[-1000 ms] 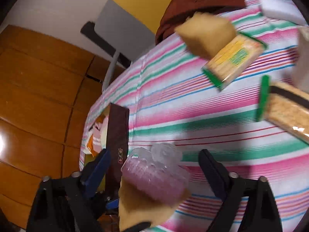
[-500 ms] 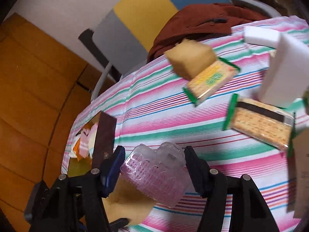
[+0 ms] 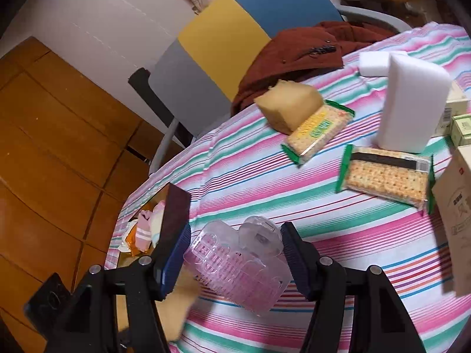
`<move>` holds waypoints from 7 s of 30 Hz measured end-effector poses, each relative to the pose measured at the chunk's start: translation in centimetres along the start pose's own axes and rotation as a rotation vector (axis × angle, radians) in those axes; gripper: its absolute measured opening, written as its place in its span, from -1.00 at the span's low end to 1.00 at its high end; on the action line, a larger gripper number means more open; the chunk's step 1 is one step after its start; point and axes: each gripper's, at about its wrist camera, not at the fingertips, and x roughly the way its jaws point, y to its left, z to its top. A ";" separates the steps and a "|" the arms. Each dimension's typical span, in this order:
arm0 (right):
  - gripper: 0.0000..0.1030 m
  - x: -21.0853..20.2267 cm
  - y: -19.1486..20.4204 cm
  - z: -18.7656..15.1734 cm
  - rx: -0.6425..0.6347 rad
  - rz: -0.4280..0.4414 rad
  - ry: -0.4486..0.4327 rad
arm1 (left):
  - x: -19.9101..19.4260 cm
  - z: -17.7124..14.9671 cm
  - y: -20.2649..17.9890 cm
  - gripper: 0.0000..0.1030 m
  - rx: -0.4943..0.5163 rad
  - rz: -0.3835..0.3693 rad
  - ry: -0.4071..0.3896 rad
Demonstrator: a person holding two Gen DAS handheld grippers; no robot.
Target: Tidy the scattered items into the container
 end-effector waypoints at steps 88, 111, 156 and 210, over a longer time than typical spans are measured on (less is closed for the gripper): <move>0.37 14.6 20.1 -7.7 -0.343 0.149 0.202 | -8.3 -3.8 22.4 0.10 -0.258 0.499 0.040; 0.51 1.3 6.9 -5.4 -0.241 -0.101 0.012 | -11.9 -2.2 16.6 0.27 -0.233 0.319 -0.128; 0.73 -9.6 -9.4 1.2 -0.147 -0.480 0.055 | 17.9 7.4 -10.5 0.31 0.547 0.018 0.291; 0.67 -7.7 -11.1 2.1 -0.115 -0.539 0.081 | 31.1 10.1 -13.9 0.31 0.808 -0.347 0.502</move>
